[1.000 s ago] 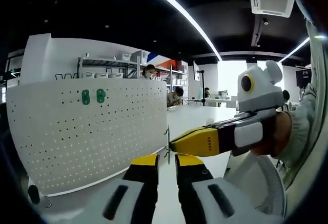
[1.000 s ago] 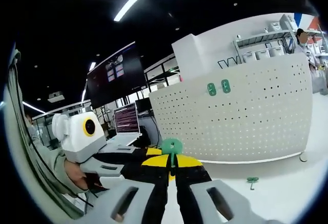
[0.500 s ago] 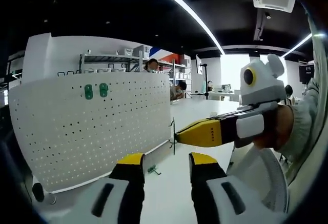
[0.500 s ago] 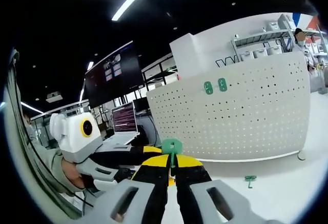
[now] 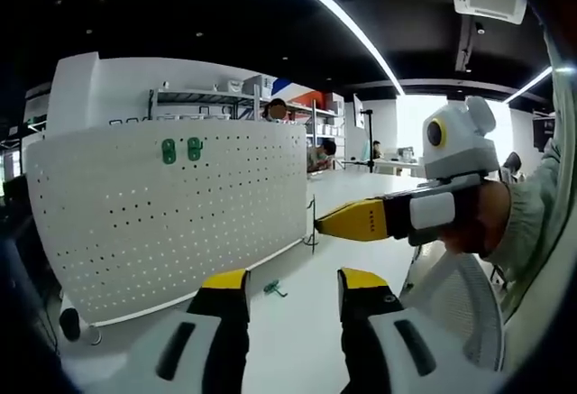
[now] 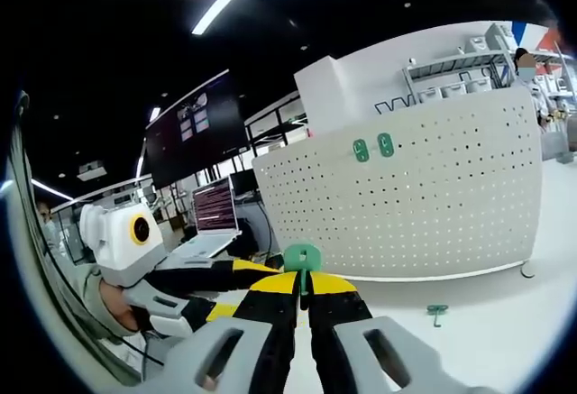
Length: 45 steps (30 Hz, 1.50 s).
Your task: Insert the hook assembly into the mounting plate slot until the hook locks in place.
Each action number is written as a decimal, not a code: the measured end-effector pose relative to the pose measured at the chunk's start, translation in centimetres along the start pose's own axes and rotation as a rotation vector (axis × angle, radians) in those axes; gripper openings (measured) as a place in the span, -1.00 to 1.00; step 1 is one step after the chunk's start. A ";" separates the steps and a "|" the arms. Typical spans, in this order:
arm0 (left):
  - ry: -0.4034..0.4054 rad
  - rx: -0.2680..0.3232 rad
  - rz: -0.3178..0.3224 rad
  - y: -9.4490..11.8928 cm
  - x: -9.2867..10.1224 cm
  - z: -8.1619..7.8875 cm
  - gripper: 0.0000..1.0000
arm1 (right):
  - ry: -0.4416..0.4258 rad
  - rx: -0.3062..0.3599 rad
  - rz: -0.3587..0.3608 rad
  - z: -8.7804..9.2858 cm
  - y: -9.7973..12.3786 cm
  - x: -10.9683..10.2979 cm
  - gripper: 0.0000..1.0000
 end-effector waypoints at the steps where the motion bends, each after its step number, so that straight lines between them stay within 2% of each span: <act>1: 0.002 0.000 -0.003 0.1 0.0 0.0 -0.19 | 0.001 -0.001 0.002 0.0 0.0 0.0 -0.97; 6: 0.009 0.002 -0.021 0.7 -0.4 0.1 -0.17 | 0.008 -0.006 0.015 -0.1 0.0 0.4 -0.97; 25: 0.037 -0.011 -0.092 2.4 -2.0 0.9 -0.09 | 0.037 0.051 0.127 -3.1 0.5 4.3 -0.97; 34: 0.049 -0.038 -0.099 2.9 -2.2 1.7 -0.08 | 0.052 0.055 0.151 -3.8 -0.2 5.3 -0.97; 45: 0.076 -0.071 -0.112 3.5 -2.8 2.9 -0.05 | 0.067 0.043 0.184 -3.7 -1.7 6.7 -0.97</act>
Point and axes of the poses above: the point that each gripper's makers call its tool centre point, and the gripper's own axes: y roughly backward along the fingers, x roughly to its right, z roughly out of its underside, the point moved 10 cm from there along y, roughly backward along the fingers, and after that the axes turned 9 degrees about -z, right-handed, at the moved point
